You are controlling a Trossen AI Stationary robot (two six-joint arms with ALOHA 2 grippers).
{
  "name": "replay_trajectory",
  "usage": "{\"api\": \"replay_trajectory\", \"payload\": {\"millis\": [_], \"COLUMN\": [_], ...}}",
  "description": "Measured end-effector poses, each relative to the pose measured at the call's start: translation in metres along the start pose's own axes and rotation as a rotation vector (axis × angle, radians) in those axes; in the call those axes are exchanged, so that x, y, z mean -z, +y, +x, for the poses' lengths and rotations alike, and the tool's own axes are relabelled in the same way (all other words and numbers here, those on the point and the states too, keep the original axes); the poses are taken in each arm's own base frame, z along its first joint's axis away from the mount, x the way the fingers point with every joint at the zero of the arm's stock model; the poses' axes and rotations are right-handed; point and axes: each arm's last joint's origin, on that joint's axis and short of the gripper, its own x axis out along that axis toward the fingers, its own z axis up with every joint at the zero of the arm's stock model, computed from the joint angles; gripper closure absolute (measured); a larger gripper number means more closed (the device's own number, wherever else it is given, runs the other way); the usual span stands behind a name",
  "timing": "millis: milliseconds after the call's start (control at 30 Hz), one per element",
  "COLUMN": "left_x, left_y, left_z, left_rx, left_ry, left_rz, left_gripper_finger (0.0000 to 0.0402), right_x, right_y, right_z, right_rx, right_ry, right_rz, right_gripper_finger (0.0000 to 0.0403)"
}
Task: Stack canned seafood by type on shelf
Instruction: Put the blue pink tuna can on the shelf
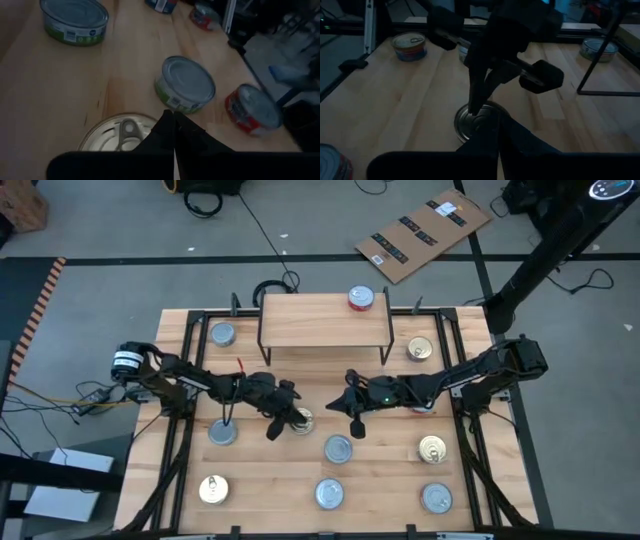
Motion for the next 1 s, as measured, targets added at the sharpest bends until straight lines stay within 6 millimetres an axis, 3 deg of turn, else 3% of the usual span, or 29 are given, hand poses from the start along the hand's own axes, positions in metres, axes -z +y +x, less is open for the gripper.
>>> {"api": "replay_trajectory", "payload": {"millis": [367, 667, 1000], "left_x": [0.003, 0.003, 0.009], "left_y": [-0.008, -0.033, -0.058], "left_z": [-0.001, 0.003, 0.008], "left_rx": [-0.014, -0.095, -0.166], "left_ry": [0.075, 0.336, 0.361], "left_rz": [0.158, 0.413, 0.584], "left_gripper_finger": [0.0392, 0.0339, 0.0293], "right_x": [0.003, 0.005, 0.006], "right_y": [0.002, 0.000, 0.000], "right_z": [0.000, 0.000, 0.000], "right_rx": [0.002, 0.035, 0.036], "right_ry": [0.033, 0.055, 0.064], "right_rz": [0.004, -0.007, -0.027], "right_gripper_finger": [0.0391, 0.0389, 0.0389]}}
